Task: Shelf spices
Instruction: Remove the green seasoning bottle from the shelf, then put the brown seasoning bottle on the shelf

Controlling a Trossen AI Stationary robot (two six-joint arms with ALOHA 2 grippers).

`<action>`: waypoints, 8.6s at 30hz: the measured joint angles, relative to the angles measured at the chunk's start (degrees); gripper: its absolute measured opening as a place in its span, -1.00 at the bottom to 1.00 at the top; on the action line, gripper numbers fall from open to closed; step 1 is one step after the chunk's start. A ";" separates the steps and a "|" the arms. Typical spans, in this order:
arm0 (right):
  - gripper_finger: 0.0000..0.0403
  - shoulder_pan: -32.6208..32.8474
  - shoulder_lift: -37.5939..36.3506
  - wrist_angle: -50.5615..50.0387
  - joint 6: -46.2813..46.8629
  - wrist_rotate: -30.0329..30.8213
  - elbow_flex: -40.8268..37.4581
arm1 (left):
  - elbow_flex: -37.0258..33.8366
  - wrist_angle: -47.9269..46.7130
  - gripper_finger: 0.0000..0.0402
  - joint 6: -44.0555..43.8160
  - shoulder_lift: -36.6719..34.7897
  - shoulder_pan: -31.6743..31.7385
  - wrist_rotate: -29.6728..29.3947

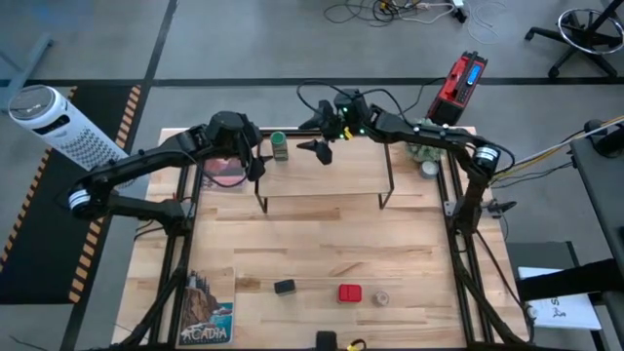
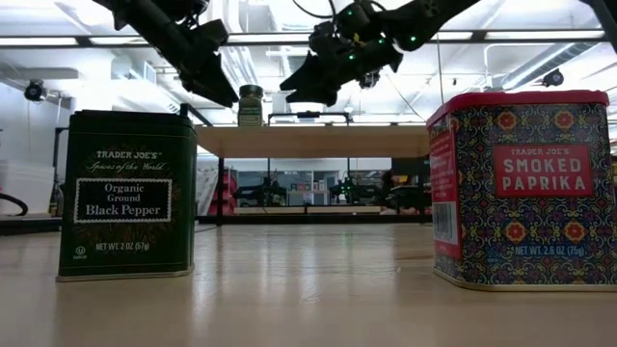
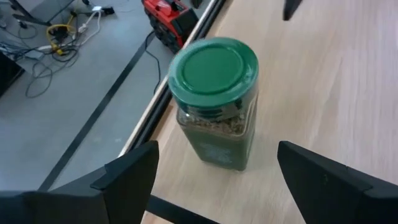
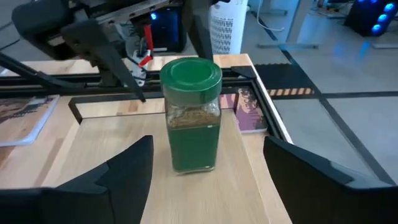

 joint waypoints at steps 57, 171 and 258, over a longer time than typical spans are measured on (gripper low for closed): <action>0.33 3.00 7.03 0.68 1.20 -1.24 6.52 | -0.09 9.01 0.50 -5.53 1.66 -3.76 4.78; -0.10 40.15 3.98 26.39 17.49 27.19 -10.26 | -9.91 -2.85 0.22 -29.63 -21.45 -44.14 -19.85; 0.21 41.99 9.90 12.74 12.41 39.71 -2.75 | -9.46 29.38 0.08 -4.72 -23.10 -44.06 -37.69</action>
